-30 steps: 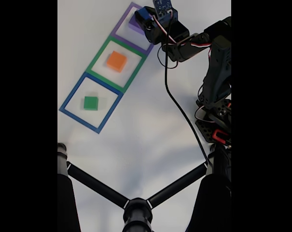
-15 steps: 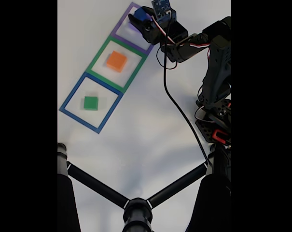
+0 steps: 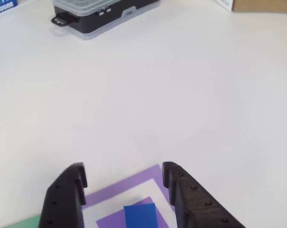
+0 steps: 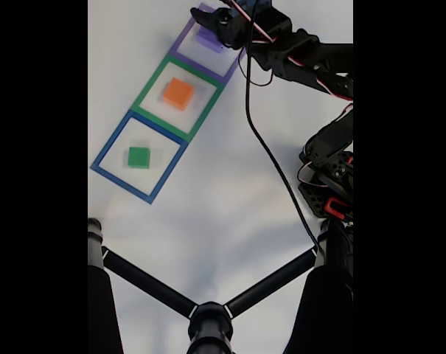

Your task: Tower of hanoi

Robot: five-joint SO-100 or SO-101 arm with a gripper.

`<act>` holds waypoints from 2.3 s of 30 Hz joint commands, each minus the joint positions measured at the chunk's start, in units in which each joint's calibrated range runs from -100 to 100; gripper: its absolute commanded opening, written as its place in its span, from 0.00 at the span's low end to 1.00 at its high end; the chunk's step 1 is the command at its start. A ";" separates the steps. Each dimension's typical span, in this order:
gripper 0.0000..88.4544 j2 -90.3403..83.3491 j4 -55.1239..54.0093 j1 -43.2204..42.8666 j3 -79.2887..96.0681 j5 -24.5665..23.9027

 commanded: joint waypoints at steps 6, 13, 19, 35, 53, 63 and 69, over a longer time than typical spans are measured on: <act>0.00 -17.99 59.65 -4.14 -31.00 0.00; 0.00 -19.19 85.63 -11.69 -52.90 0.00; 0.00 -22.55 90.49 -18.40 -56.17 0.00; 0.00 -29.37 96.48 -32.66 -57.36 0.00; 0.12 -36.10 92.51 -46.31 -45.72 -0.92; 0.31 -43.47 58.60 -45.55 -5.38 0.00; 0.34 -41.06 30.35 -46.84 13.61 0.00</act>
